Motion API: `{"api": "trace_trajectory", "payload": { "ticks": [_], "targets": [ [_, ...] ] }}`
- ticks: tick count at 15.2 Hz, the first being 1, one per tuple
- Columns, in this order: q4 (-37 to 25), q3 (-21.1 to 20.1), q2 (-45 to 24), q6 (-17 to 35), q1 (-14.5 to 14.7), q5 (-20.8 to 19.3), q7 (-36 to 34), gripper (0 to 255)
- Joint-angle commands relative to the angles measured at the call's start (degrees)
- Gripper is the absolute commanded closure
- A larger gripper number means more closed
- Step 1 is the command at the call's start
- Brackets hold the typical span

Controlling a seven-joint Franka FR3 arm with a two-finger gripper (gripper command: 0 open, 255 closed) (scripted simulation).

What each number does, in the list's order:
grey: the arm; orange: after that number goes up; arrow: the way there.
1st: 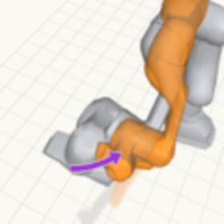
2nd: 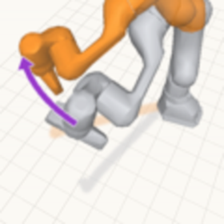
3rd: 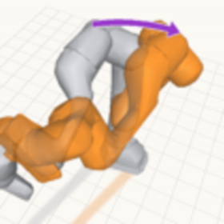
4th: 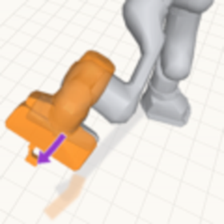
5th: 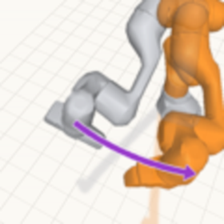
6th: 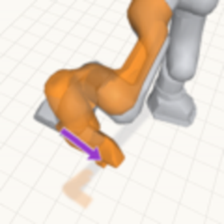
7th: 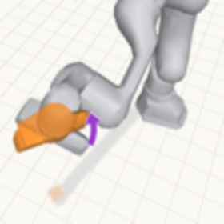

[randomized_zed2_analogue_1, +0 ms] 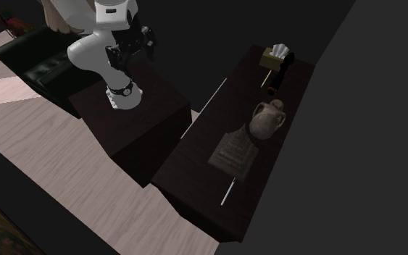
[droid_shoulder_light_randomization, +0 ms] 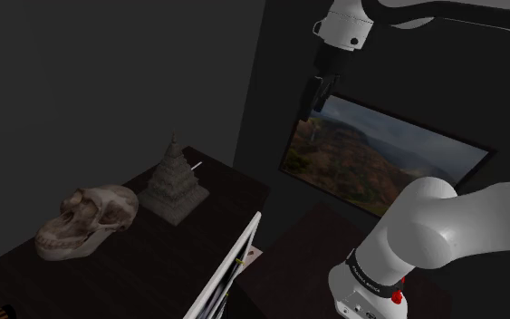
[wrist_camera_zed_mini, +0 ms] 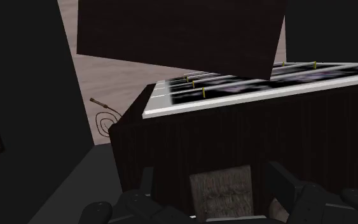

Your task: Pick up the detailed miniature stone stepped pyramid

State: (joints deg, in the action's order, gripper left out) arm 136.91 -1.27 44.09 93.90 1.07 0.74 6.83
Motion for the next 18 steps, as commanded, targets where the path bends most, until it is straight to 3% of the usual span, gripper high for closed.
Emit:
{"api": "trace_trajectory", "payload": {
  "ticks": [1, 9, 18],
  "targets": [
    [0.0, 0.0, 0.0, 0.0, 0.0, 0.0, 0.0, 0],
    [-5.0, -3.6, -16.9, 10.1, 1.4, 1.3, -2.9, 0],
    [-16.1, -7.1, -37.2, 17.2, 2.5, 0.2, -6.5, 0]
  ]
}}
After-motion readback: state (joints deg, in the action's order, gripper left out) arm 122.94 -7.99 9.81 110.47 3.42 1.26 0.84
